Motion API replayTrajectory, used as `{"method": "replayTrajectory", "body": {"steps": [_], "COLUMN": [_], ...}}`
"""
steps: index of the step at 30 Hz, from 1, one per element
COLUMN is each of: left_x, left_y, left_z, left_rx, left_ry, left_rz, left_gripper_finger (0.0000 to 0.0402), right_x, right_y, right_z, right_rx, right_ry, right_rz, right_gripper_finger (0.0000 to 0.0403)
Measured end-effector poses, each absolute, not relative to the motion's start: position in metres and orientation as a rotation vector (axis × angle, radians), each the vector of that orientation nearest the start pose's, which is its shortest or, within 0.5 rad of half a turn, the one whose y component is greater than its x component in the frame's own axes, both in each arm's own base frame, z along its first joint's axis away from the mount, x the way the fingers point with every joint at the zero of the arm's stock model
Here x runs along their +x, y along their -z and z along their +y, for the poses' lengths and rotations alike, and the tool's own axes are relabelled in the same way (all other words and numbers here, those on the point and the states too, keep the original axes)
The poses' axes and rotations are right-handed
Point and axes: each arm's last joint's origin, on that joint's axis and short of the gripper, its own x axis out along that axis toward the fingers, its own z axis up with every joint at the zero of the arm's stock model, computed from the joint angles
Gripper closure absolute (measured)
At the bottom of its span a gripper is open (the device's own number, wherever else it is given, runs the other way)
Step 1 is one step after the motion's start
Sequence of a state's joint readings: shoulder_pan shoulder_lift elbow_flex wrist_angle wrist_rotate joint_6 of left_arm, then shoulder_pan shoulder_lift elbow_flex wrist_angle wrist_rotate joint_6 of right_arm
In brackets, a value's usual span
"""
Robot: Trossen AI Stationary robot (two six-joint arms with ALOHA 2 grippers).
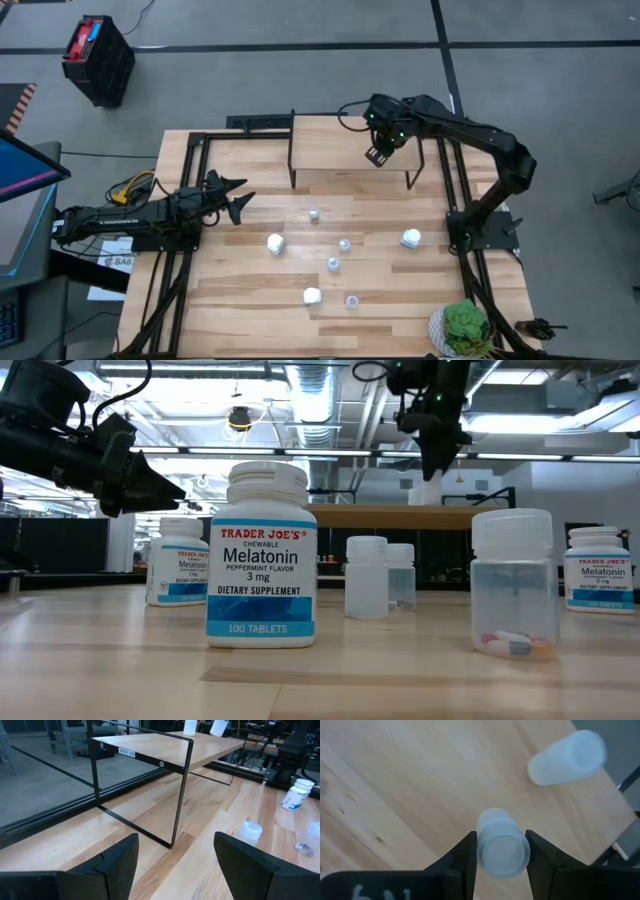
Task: Pick and place medicine bottles onto shelf by color
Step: Put the right white pill bottle on the shelf, then put the white pill bottle on the shelf
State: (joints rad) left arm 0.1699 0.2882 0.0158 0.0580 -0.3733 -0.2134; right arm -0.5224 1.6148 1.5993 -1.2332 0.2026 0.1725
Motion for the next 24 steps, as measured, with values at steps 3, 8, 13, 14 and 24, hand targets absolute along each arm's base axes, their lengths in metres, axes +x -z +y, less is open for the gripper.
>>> {"method": "replayTrajectory", "body": {"steps": [3,8,13,14,24], "left_x": [0.108,0.108,0.108,0.108,0.108], "left_y": [-0.150,-0.150,-0.150,-0.150,-0.150], "left_z": [0.029,0.029,0.029,0.029,0.029], "left_rx": [-0.185,-0.186,-0.188,-0.187,-0.186], "left_ry": [-0.562,-0.562,-0.562,-0.562,-0.562], "left_rz": [0.157,0.157,0.157,0.157,0.157], "left_gripper_finger": [0.0155,0.0155,0.0155,0.0155,0.0155], "right_x": [0.267,0.270,0.272,0.271,0.264], "right_y": [-0.329,-0.326,-0.327,-0.327,-0.327], "right_z": [-0.163,-0.168,-0.169,-0.169,-0.179], "right_rx": [0.341,0.335,0.322,0.323,0.346], "right_ry": [0.719,0.712,0.708,0.709,0.743], "right_rz": [1.205,1.195,1.177,1.178,1.177], "right_gripper_finger": [0.0262,0.0237,0.0205,0.0200,0.0181]}}
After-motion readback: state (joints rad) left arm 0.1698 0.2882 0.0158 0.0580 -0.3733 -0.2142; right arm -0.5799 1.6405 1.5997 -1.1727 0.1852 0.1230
